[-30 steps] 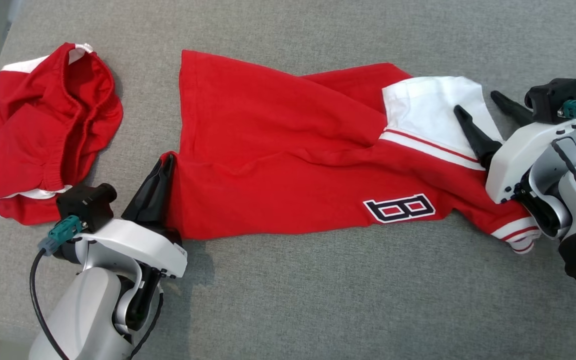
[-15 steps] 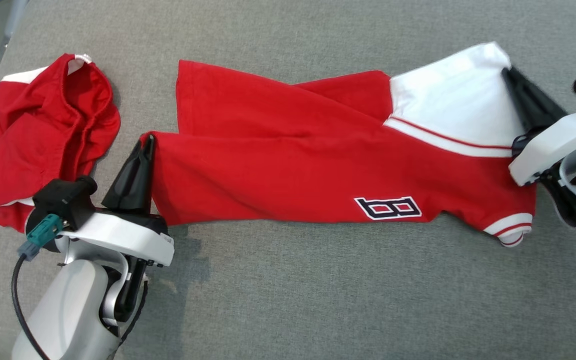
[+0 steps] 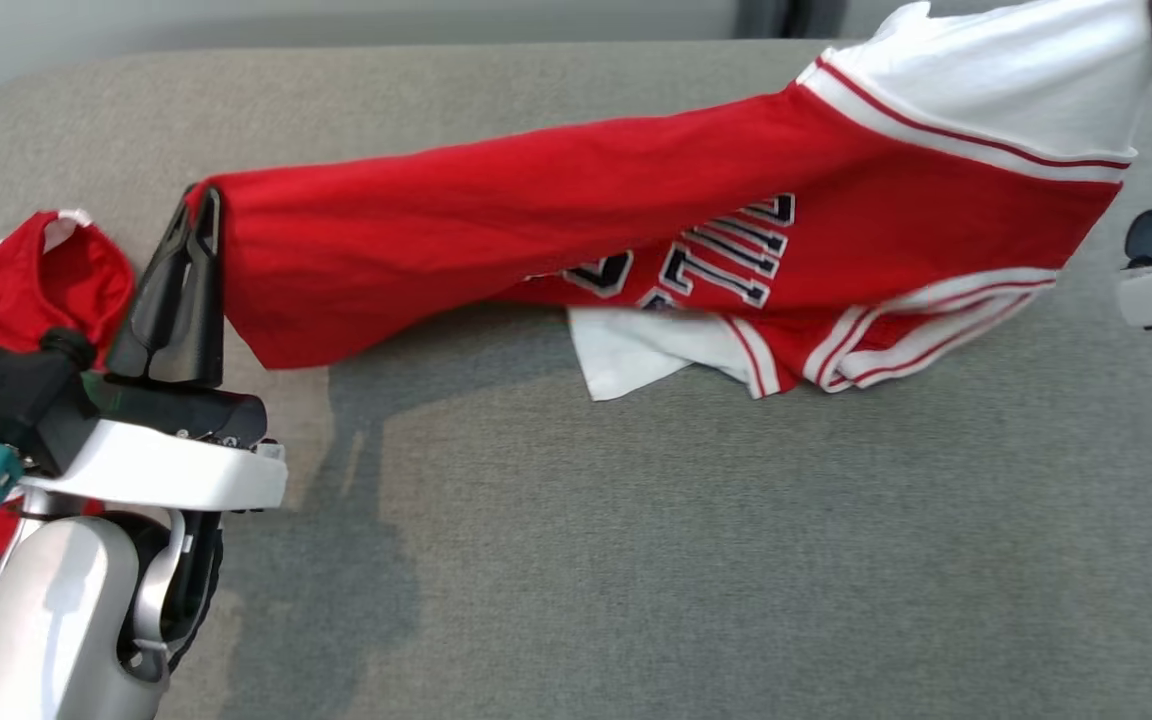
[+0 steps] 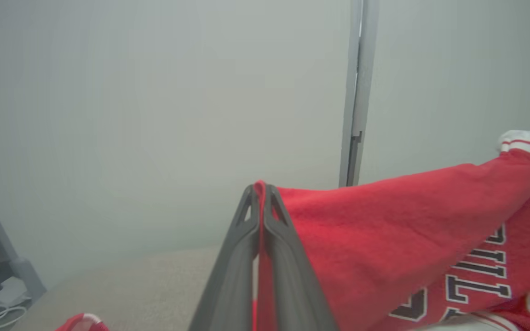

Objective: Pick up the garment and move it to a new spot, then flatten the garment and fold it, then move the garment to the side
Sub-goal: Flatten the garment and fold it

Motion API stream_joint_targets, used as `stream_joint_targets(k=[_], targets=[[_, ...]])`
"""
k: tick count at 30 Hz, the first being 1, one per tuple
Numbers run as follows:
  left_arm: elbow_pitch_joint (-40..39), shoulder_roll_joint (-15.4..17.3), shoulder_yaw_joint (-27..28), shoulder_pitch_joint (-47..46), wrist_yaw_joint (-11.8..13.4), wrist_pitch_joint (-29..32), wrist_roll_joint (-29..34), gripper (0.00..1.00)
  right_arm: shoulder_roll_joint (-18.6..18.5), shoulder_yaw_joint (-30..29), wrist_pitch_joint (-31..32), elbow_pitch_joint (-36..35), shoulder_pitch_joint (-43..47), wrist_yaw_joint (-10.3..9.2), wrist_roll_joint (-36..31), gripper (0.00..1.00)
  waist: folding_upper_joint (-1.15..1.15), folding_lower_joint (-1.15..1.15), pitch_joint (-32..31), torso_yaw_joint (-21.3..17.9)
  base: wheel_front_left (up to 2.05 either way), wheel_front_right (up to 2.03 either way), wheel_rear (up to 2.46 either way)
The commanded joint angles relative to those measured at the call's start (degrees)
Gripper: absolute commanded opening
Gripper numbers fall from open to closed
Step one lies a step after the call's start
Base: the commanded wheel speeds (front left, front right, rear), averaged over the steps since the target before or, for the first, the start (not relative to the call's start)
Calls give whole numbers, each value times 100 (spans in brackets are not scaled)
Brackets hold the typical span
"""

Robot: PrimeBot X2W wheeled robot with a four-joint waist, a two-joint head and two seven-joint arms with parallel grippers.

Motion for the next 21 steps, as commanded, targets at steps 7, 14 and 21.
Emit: stream_joint_targets(k=[7, 14, 21], targets=[[-1198, 352, 187, 64, 428, 371, 351, 0, 354, -1281, 734, -1695, 816, -2, -711, 0, 0, 0, -473, -558, 0, 0, 0], [-1952, 553, 287, 125, 676, 698, 560, 0, 709, -1876, 1490, -2972, 1204, -2, -985, 0, 0, 0, -605, -758, 0, 0, 0], [-2117, 540, 214, 13, 679, 842, 535, 0, 851, -1945, 1900, -3278, 1313, -2, -973, 0, 0, 0, -538, -795, 0, 0, 0]])
